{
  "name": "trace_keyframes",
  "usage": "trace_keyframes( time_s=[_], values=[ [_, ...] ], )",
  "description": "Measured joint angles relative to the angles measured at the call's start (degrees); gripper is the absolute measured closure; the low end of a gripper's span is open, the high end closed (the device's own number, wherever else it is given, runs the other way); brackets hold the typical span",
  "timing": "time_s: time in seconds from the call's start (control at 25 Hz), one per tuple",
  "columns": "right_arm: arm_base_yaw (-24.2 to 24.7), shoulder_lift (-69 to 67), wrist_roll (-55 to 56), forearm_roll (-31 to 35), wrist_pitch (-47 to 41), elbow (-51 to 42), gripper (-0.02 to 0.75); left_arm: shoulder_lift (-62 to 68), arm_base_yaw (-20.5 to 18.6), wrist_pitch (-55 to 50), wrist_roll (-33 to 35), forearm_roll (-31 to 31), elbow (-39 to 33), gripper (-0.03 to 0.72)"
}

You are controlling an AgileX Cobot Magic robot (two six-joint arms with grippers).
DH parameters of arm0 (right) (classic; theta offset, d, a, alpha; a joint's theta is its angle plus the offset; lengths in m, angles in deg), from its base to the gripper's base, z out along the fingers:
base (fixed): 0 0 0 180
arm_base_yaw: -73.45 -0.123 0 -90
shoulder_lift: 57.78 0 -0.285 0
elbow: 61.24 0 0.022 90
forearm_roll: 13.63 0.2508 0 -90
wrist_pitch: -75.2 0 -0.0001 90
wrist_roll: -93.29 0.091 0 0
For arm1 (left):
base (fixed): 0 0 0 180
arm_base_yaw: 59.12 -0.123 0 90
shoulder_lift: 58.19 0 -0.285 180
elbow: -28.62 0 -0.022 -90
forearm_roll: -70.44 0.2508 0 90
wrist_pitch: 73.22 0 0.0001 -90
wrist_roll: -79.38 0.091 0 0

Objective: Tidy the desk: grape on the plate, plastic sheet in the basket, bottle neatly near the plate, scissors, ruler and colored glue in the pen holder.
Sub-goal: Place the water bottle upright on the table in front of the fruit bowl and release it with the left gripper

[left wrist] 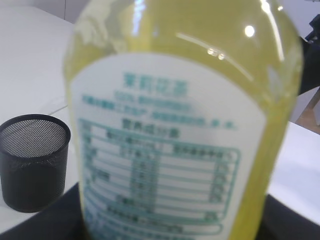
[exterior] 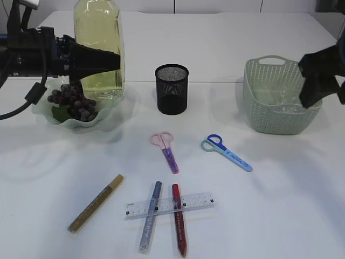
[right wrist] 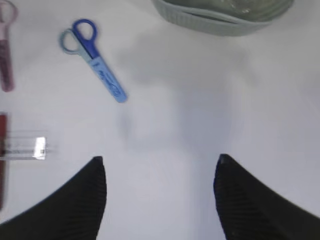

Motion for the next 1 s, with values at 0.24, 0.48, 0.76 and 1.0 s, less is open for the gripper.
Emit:
trace_keyframes(
  time_s=[0.24, 0.48, 0.76, 1.0],
  values=[
    [0.0, 0.0, 3.06, -6.15, -2.61, -3.07, 0.248, 0.0, 0.0, 0.0, 0.0, 0.11, 0.0, 0.252],
    [0.0, 0.0, 3.43, -6.39, -4.53, -10.26, 0.258, 0.0, 0.0, 0.1, 0.0, 0.11, 0.0, 0.252],
    [0.0, 0.0, 3.57, -6.39, -1.98, -12.95, 0.26, 0.69, -0.09, -0.71, 8.45, 0.11, -1.32, 0.252],
    [0.0, 0.0, 3.57, -4.94, 0.01, -13.17, 0.26, 4.02, -0.09, -0.6, 14.97, -3.09, -4.51, 0.253]
  ],
)
